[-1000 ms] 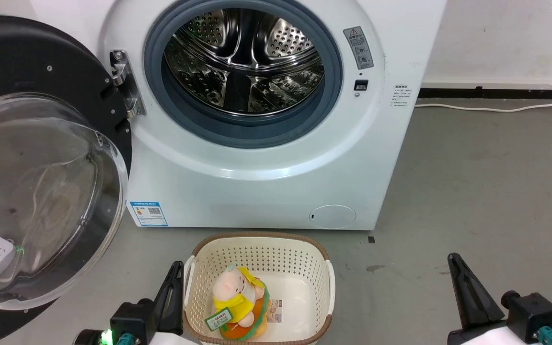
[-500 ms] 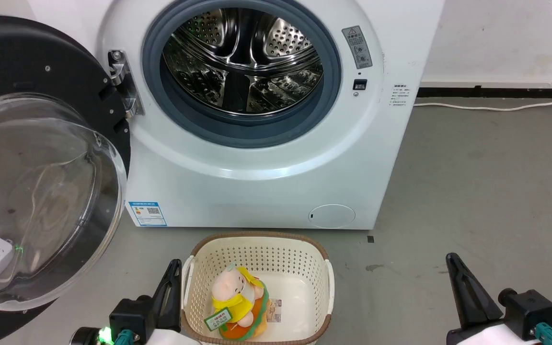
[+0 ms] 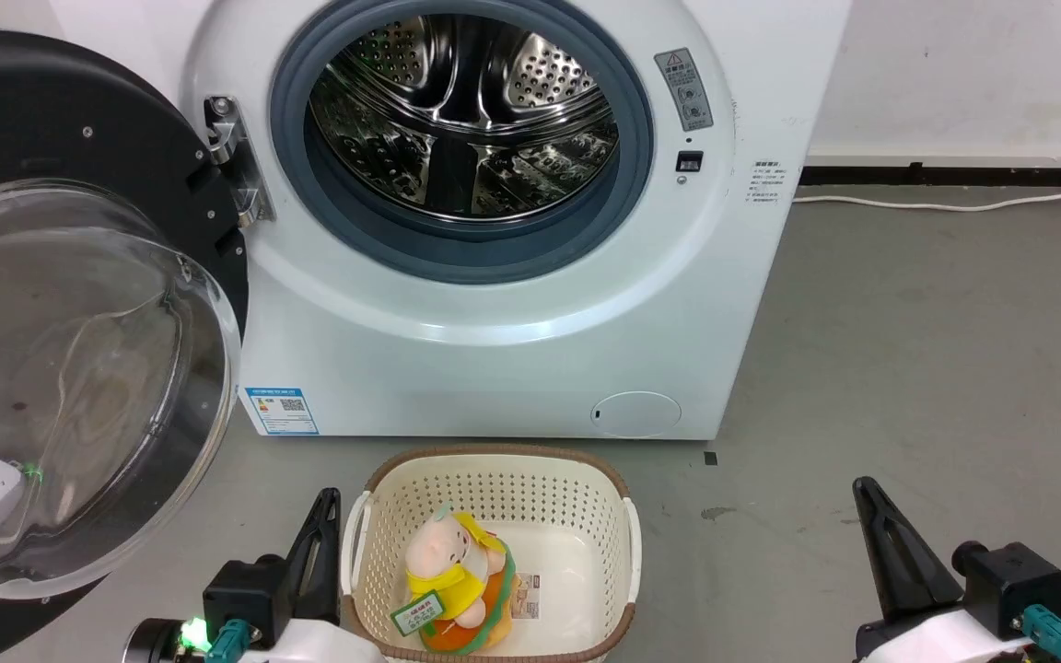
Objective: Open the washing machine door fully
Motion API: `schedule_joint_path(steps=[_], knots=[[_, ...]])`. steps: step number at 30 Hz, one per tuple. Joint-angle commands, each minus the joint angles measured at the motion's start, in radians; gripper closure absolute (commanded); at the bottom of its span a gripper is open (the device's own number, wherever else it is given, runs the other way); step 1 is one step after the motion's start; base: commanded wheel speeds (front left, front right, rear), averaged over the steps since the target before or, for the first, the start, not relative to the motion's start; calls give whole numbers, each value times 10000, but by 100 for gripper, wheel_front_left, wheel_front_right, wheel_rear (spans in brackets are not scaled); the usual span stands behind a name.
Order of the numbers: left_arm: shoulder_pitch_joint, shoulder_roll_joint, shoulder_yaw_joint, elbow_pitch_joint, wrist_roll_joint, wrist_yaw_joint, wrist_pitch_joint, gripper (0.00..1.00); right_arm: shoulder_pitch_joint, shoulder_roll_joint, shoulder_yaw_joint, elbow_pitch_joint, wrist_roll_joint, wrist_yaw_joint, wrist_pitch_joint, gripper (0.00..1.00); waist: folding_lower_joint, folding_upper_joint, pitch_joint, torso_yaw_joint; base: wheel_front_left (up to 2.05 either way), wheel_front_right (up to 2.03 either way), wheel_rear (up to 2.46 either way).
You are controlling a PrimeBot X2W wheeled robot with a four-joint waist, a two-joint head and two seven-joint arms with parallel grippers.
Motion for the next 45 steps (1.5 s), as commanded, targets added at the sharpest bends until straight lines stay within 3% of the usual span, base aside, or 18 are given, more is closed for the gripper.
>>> schedule_joint_path(steps=[1, 45], knots=[[-100, 3, 39, -67, 81, -26, 46, 100, -127, 24, 18, -54, -85, 5, 37, 100, 0, 0, 1, -2, 0, 0, 0], [-315, 4, 457, -451, 463, -50, 945, 100, -400, 42, 85, -223, -372, 8, 940, 100, -1, 0, 46, -100, 0, 0, 0]])
